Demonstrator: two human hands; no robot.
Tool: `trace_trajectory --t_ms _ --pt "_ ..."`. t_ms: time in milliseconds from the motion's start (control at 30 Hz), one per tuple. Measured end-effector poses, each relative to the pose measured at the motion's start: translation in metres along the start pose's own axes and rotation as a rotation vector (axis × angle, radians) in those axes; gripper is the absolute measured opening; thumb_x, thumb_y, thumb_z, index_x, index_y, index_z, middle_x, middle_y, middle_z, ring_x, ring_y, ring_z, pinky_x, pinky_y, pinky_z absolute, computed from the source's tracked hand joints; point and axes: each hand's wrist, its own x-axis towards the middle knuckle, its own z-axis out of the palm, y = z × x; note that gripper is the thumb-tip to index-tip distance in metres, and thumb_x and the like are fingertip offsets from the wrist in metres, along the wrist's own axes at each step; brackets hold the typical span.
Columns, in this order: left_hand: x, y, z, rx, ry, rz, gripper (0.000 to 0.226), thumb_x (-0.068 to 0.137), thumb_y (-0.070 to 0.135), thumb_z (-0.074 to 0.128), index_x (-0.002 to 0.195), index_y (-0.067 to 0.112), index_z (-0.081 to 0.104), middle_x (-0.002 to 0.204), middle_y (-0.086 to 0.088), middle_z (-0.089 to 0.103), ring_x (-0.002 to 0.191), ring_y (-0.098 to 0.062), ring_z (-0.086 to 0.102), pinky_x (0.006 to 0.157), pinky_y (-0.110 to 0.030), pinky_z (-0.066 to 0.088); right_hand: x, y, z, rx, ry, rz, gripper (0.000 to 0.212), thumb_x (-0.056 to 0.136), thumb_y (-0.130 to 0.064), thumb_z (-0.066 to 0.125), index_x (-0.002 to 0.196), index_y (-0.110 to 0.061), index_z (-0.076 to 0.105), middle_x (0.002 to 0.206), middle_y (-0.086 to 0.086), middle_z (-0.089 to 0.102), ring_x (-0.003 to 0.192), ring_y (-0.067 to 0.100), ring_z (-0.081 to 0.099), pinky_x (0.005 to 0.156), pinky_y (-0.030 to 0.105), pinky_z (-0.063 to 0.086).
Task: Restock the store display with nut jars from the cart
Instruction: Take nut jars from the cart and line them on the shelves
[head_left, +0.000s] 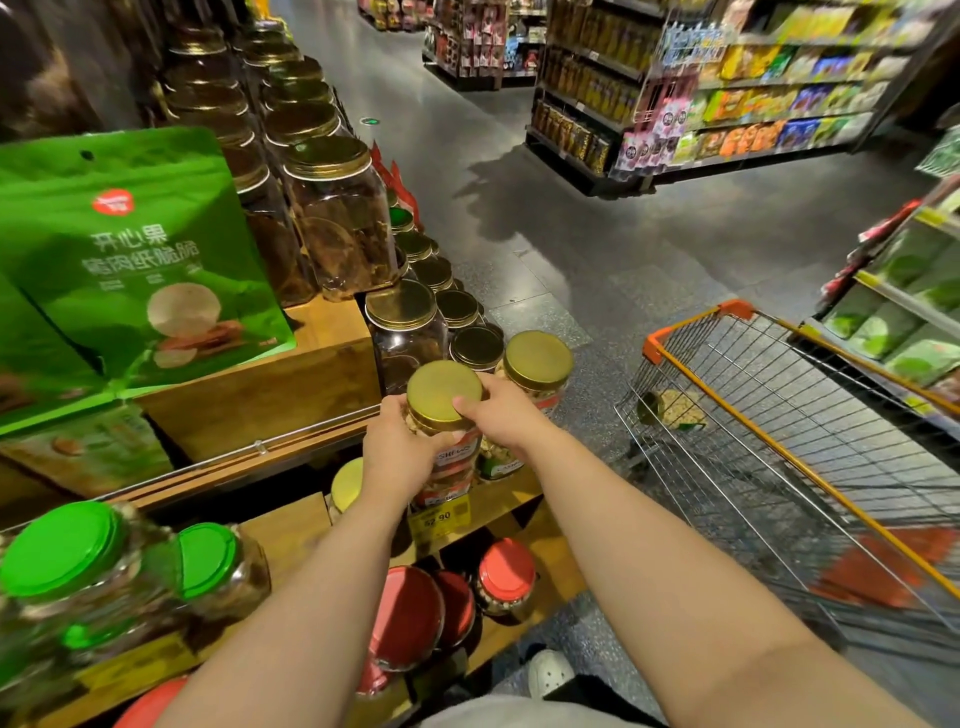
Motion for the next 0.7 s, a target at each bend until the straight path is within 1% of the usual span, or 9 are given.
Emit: trace_trajectory --t_ms 200,333,467,567,633,700 --pt "-0.003 0.0 0.002 0.007 -0.009 0.012 0.078 0.069 0.038 0.093 0.13 0.017 0.05 0.117 0.002 0.063 0.105 -0.016 0.06 0.084 -0.032 0.053 -0.006 -0.002 -0.001 -0.056 0.039 -0.014 0.048 0.101 -0.028 0.061 0.146 -0.017 0.049 0.139 0.006 0.06 0.128 0.026 0.055 0.109 0.048 0.047" --pt "-0.005 0.002 0.004 0.012 0.003 0.011 0.078 0.068 0.039 0.094 0.128 0.016 0.051 0.12 -0.002 0.064 0.11 -0.02 0.062 0.088 -0.036 0.055 -0.011 -0.005 -0.002 -0.092 0.058 -0.008 0.051 0.101 -0.028 0.06 0.149 -0.016 0.047 0.14 0.007 0.059 0.13 0.028 0.054 0.109 0.047 0.046" --pt "-0.004 0.004 0.005 0.029 0.003 0.001 0.077 0.071 0.038 0.092 0.13 0.012 0.049 0.122 -0.007 0.062 0.112 -0.025 0.062 0.085 -0.034 0.053 -0.017 -0.007 -0.003 -0.109 0.08 0.002 0.06 0.101 -0.03 0.06 0.155 -0.015 0.038 0.148 0.007 0.053 0.137 0.028 0.049 0.113 0.045 0.042" --pt "-0.004 0.008 0.006 0.044 -0.008 -0.012 0.078 0.074 0.037 0.09 0.132 0.01 0.047 0.126 -0.012 0.057 0.114 -0.028 0.06 0.085 -0.034 0.052 -0.024 -0.007 -0.007 -0.092 0.073 0.009 0.058 0.102 -0.026 0.059 0.154 -0.013 0.039 0.15 0.009 0.052 0.139 0.028 0.047 0.114 0.043 0.04" --pt "-0.003 0.008 0.007 0.055 -0.016 -0.025 0.08 0.074 0.039 0.09 0.133 0.01 0.044 0.129 -0.014 0.056 0.115 -0.029 0.06 0.088 -0.037 0.054 -0.028 -0.005 -0.009 -0.072 0.072 0.021 0.055 0.103 -0.024 0.058 0.154 -0.013 0.04 0.151 0.009 0.051 0.139 0.028 0.047 0.112 0.041 0.04" --pt "-0.004 0.008 0.008 0.059 -0.022 -0.031 0.087 0.071 0.042 0.091 0.135 0.011 0.042 0.131 -0.015 0.055 0.115 -0.03 0.061 0.091 -0.041 0.057 -0.031 -0.001 -0.01 -0.062 0.075 0.034 0.057 0.102 -0.026 0.058 0.154 -0.013 0.039 0.153 0.009 0.048 0.141 0.027 0.045 0.113 0.042 0.039"
